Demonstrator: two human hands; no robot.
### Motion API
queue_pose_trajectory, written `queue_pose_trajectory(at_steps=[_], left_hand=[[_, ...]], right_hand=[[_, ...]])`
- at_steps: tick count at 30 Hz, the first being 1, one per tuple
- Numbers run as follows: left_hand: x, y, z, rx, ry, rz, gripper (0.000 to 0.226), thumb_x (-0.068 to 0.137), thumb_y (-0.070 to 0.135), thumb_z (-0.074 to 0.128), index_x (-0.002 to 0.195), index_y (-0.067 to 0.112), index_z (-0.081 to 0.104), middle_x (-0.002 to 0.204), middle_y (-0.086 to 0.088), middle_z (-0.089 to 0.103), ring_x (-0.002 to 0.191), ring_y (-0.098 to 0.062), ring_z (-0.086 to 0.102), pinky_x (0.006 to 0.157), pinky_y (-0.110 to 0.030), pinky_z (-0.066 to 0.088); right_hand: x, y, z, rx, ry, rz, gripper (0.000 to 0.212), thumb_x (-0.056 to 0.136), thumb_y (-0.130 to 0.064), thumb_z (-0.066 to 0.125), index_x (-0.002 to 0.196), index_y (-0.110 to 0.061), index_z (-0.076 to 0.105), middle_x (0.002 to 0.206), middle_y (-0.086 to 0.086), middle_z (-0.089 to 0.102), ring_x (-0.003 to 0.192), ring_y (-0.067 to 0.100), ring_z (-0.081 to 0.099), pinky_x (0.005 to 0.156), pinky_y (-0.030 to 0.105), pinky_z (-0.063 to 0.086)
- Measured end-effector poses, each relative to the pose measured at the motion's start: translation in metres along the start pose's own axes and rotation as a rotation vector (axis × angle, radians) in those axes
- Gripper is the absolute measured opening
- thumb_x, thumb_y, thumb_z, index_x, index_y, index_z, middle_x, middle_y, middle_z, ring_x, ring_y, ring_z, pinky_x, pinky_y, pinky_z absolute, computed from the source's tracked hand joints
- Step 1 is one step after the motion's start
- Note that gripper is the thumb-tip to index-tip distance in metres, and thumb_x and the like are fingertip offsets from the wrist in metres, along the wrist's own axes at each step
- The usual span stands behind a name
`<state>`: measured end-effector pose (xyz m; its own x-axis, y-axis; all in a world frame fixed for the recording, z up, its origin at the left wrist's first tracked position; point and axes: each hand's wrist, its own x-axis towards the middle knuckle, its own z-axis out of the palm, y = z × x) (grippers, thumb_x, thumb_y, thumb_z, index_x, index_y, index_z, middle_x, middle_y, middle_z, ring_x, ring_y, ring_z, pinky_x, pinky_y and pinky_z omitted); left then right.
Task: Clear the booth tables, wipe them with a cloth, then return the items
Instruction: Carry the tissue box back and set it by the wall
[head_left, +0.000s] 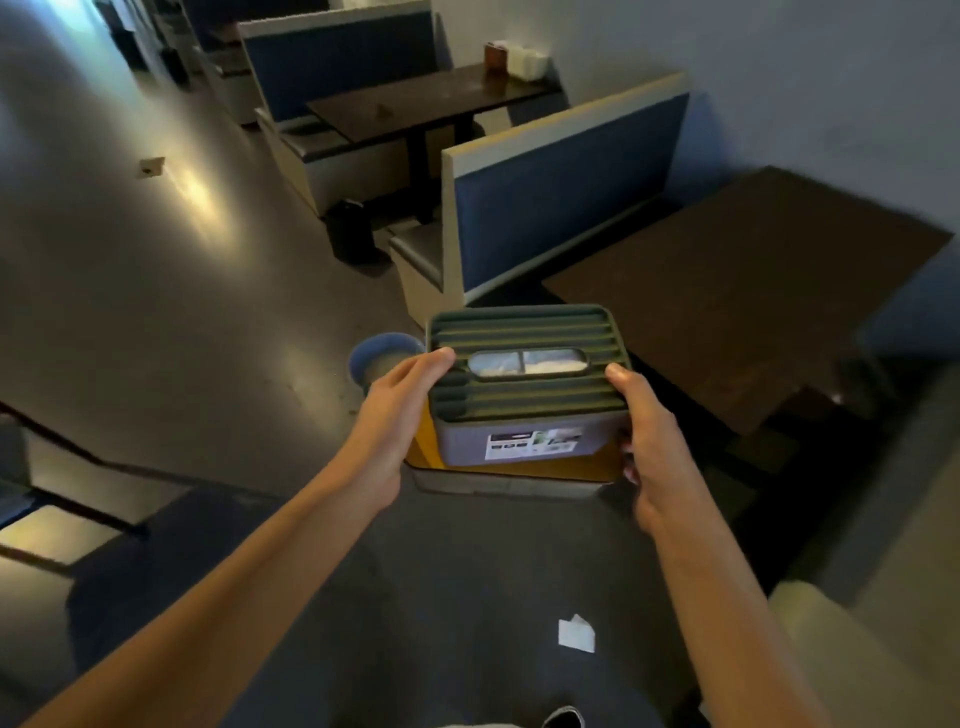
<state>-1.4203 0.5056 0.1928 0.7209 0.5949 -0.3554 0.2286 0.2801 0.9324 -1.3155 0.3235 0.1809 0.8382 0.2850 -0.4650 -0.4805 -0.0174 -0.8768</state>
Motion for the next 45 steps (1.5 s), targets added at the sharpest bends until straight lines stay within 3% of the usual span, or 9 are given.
queue_pose_trajectory(at_steps=[6,11,20,24,29,33,38,41,45], left_hand=[[0.013,-0.005,0.130,0.086,-0.103,-0.011,0.020,0.098,0.042,0.058,0.107,0.028,0.068,0.101,0.006,0.075,0.085,-0.002,0.071,0.073,-0.023,0.046],[0.032,-0.005,0.209,0.135,-0.179,-0.031,0.016,0.098,0.040,0.057,0.103,0.027,0.065,0.093,0.007,0.073,0.064,0.005,0.068,0.050,-0.011,0.048],[0.121,0.002,0.336,0.225,-0.339,-0.054,0.024,0.097,0.047,0.056,0.109,0.030,0.068,0.093,0.011,0.075,0.077,0.000,0.070,0.058,-0.016,0.048],[0.180,0.015,0.393,0.220,-0.377,-0.042,0.022,0.099,0.043,0.055,0.108,0.028,0.068,0.082,0.014,0.075,0.065,0.007,0.068,0.047,-0.009,0.046],[0.260,0.047,0.458,0.219,-0.421,-0.050,0.020,0.100,0.046,0.052,0.103,0.035,0.069,0.082,0.023,0.074,0.071,0.010,0.067,0.070,-0.023,0.042],[0.318,0.061,0.498,0.217,-0.426,-0.048,0.025,0.099,0.048,0.051,0.109,0.035,0.070,0.097,0.018,0.074,0.099,-0.002,0.064,0.077,-0.026,0.038],[0.373,0.062,0.530,0.199,-0.369,-0.076,0.026,0.099,0.049,0.050,0.105,0.035,0.072,0.096,0.019,0.075,0.100,-0.002,0.062,0.082,-0.027,0.037],[0.397,0.059,0.541,0.187,-0.327,-0.097,0.029,0.100,0.048,0.048,0.107,0.034,0.072,0.103,0.014,0.075,0.103,-0.006,0.064,0.081,-0.027,0.038],[0.420,0.054,0.559,0.147,-0.232,-0.125,0.028,0.102,0.045,0.047,0.109,0.032,0.071,0.103,0.011,0.076,0.092,-0.003,0.068,0.075,-0.024,0.040]], right_hand=[[0.029,-0.027,-0.113,0.075,0.159,0.021,0.066,0.087,-0.053,0.063,0.140,-0.018,0.048,0.118,0.001,0.062,0.088,0.009,0.060,0.058,0.021,0.040],[0.052,-0.044,-0.177,0.140,0.253,0.023,0.051,0.089,-0.051,0.063,0.128,-0.018,0.058,0.112,0.002,0.067,0.088,0.011,0.063,0.056,0.019,0.044],[0.140,-0.087,-0.257,0.140,0.348,-0.045,0.029,0.093,-0.048,0.057,0.111,-0.026,0.064,0.099,-0.003,0.071,0.085,0.008,0.064,0.066,0.024,0.040],[0.203,-0.124,-0.280,0.133,0.390,-0.041,0.030,0.092,-0.050,0.059,0.111,-0.027,0.063,0.103,-0.002,0.070,0.092,0.012,0.063,0.068,0.027,0.039],[0.290,-0.186,-0.305,0.122,0.439,-0.023,0.019,0.092,-0.047,0.060,0.099,-0.029,0.065,0.091,-0.011,0.070,0.077,0.002,0.064,0.063,0.022,0.039],[0.354,-0.223,-0.320,0.093,0.443,-0.017,0.019,0.091,-0.048,0.061,0.096,-0.030,0.067,0.081,-0.016,0.070,0.062,-0.006,0.062,0.057,0.018,0.040],[0.420,-0.252,-0.330,0.089,0.399,0.014,0.023,0.093,-0.041,0.062,0.106,-0.024,0.070,0.081,-0.012,0.072,0.054,-0.009,0.062,0.041,0.008,0.040],[0.454,-0.260,-0.332,0.060,0.346,0.046,0.026,0.092,-0.042,0.064,0.109,-0.023,0.071,0.085,-0.011,0.074,0.060,-0.007,0.064,0.043,0.008,0.041],[0.504,-0.272,-0.342,-0.013,0.259,0.111,0.027,0.090,-0.047,0.065,0.106,-0.027,0.070,0.105,-0.007,0.073,0.089,0.003,0.065,0.064,0.018,0.044]])
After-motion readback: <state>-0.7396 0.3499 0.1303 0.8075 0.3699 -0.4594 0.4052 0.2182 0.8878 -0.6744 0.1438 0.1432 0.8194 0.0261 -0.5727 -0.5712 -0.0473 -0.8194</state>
